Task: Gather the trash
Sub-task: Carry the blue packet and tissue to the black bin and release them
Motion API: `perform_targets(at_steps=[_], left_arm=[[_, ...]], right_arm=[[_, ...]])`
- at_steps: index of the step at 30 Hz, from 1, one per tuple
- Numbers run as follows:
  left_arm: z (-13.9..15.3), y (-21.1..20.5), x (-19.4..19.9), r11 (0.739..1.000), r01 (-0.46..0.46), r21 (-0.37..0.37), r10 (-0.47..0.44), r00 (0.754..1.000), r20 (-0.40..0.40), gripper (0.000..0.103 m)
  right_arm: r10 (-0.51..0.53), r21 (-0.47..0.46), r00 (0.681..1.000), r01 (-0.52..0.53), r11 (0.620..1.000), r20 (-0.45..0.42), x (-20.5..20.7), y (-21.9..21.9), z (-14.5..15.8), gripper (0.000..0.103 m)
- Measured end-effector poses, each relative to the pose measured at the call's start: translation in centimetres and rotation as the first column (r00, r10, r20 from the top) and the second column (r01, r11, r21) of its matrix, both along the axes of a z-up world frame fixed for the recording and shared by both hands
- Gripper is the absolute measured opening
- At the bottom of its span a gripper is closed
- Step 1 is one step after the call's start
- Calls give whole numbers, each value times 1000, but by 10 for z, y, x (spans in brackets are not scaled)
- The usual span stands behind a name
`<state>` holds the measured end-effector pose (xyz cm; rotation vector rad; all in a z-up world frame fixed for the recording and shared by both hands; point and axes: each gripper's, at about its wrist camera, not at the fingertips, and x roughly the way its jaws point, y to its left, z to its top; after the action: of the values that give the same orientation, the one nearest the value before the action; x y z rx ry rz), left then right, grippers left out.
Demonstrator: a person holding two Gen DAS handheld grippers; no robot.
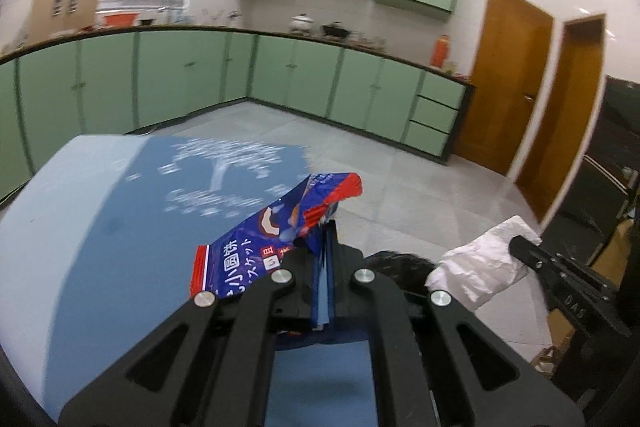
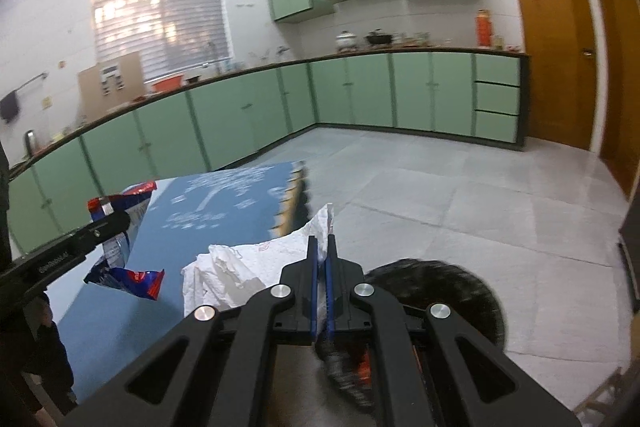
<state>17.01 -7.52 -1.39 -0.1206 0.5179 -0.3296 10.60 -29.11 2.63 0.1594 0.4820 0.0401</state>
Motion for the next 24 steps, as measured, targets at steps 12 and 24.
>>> perform_targets(at_steps=[12, 24], left_arm=[[-35, -135, 49, 981, 192, -20, -192, 981, -32, 2], [-119, -211, 95, 980, 185, 71, -175, 977, -126, 2]], right_arm=[[-169, -79, 984, 164, 983, -63, 29, -103, -32, 3], [-203, -71, 967, 194, 978, -152, 66, -153, -102, 3]])
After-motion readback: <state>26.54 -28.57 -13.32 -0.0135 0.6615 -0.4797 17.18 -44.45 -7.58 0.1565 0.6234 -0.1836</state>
